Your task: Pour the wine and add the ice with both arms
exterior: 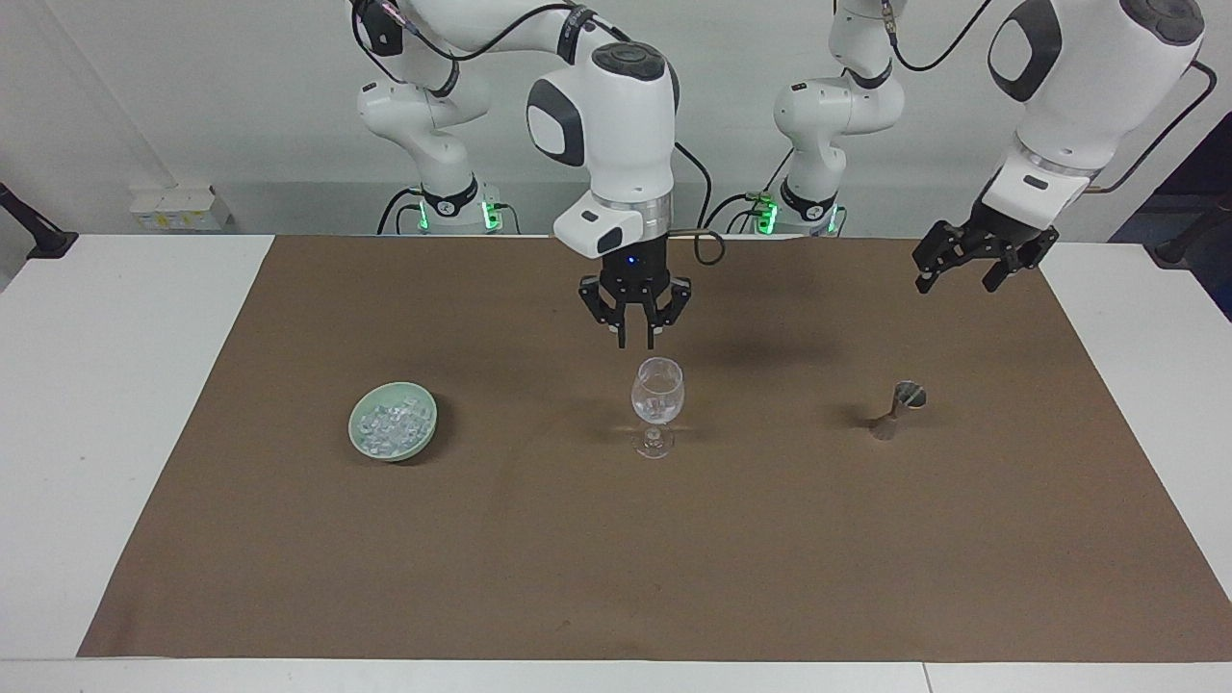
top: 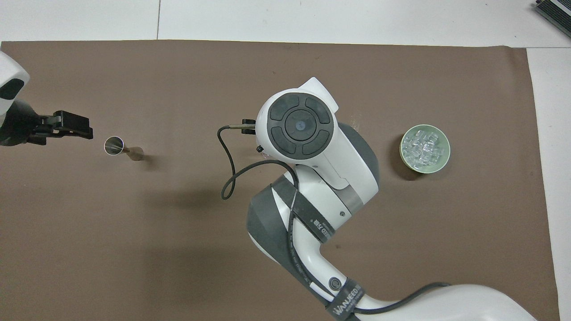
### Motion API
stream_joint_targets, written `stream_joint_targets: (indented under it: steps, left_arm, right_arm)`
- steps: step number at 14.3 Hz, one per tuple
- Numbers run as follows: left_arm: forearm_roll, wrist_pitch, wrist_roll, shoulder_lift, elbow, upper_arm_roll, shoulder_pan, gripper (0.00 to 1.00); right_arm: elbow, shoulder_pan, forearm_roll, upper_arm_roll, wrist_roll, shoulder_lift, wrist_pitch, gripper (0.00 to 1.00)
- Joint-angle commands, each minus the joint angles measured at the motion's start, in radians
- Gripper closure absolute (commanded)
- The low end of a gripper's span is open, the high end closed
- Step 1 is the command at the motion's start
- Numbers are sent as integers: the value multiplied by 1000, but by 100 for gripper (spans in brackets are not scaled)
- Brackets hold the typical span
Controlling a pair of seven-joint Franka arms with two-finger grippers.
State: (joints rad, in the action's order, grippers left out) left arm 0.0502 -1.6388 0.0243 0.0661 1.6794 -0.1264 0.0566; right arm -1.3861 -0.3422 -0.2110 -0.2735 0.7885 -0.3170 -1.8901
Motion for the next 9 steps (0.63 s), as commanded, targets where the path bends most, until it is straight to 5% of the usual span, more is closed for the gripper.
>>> stream_joint_targets:
  steps: [1,2,5,9]
  left_arm:
    - [-13,63,-79,43,8,1,-9,0]
    - [-12,72,-78,46,11,-1,-12,0]
    - [-12,68,-79,44,14,1,-34,0]
    - [-13,83,-78,44,36,2,-29,0]
  right_arm:
    - [-40,72,-2,-7,-5,81,74,48]
    - [-51,103,14,-7,-6,107,100,27]
    - [-62,199,73,-6,-93,177,176,0]
    - [-85,322,76,-6,-210,268,353,0]
